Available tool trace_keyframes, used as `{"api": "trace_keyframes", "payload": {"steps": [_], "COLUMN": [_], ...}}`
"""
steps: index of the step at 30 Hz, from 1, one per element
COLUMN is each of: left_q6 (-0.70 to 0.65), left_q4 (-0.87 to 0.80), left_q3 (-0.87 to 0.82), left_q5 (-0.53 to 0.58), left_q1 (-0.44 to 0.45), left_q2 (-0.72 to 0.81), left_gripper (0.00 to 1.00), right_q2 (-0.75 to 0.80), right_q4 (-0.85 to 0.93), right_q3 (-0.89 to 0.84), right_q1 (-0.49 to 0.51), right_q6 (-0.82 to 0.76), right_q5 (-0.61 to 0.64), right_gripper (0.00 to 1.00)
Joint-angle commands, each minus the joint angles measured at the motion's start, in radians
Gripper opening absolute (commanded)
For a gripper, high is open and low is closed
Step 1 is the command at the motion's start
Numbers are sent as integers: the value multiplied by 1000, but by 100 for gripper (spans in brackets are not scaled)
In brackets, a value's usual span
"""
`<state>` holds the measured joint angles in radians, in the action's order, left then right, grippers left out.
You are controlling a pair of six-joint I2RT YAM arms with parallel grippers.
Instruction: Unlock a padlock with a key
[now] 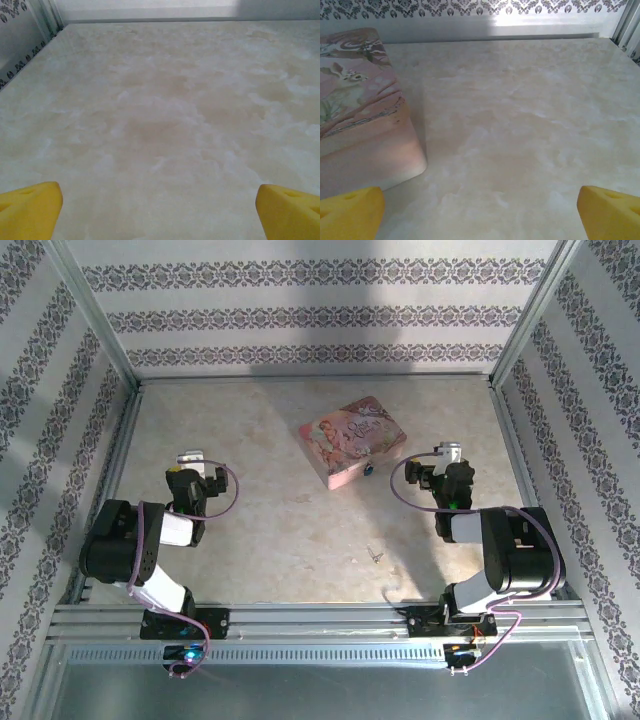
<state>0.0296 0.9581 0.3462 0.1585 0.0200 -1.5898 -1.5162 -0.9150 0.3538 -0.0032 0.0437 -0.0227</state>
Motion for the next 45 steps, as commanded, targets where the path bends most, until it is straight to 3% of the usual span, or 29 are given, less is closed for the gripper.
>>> {"api": "trace_keyframes", "payload": {"steps": [1, 36, 38, 42, 45], "left_q6": [-16, -8, -10, 6, -19], "left_q4": [51, 43, 45, 63, 102], "left_q3": [19, 20, 20, 5, -29], "left_q5": [9, 10, 10, 57, 10], "left_q1": [14, 12, 12, 12, 14], "left_q2": [-10, -10, -10, 5, 41], "left_gripper": [99, 99, 99, 99, 99], "right_q2": [-13, -6, 44, 224, 339], "right_q4": [-35, -28, 20, 339, 493], "right_q3": [20, 23, 30, 98, 129], "right_q1": [8, -17, -28, -50, -50], "right_q6": [-18, 9, 25, 85, 138], "right_q5": [4, -24, -18, -34, -51], "right_gripper": [98, 98, 98, 98, 98]}}
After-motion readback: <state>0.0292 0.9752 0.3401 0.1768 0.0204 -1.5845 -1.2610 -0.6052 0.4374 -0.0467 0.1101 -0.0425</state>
